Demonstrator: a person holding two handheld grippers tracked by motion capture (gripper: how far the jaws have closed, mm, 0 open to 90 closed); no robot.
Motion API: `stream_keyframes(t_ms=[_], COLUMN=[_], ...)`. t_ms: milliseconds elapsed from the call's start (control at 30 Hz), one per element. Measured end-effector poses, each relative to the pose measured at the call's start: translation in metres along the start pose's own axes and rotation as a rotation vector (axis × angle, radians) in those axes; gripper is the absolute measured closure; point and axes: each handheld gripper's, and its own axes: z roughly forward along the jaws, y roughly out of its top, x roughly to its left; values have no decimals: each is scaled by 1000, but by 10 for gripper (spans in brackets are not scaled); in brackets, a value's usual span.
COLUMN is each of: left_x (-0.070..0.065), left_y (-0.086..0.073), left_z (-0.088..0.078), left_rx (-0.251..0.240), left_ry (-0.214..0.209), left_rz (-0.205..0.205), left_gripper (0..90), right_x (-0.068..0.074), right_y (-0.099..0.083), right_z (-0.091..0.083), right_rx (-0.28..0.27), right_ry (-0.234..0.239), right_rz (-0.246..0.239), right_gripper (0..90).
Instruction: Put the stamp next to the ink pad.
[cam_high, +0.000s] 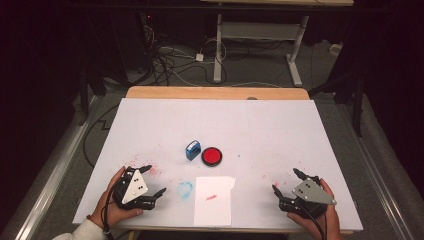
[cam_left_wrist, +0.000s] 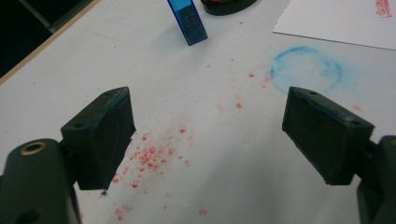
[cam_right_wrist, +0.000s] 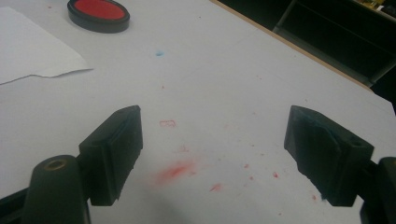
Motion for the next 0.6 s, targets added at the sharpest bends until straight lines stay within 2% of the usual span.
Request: stream_keyframes(t_ms=[600], left_x=[6], left_y=[2], left_z=[1], left_rx=[-4], left_ry=[5], left_rz=[-14], left_gripper=[164], right_x=[0], right_y=[-2], right_z=[3], right_rx=[7], right_ry=[6], right_rz=[2], right_gripper=[201])
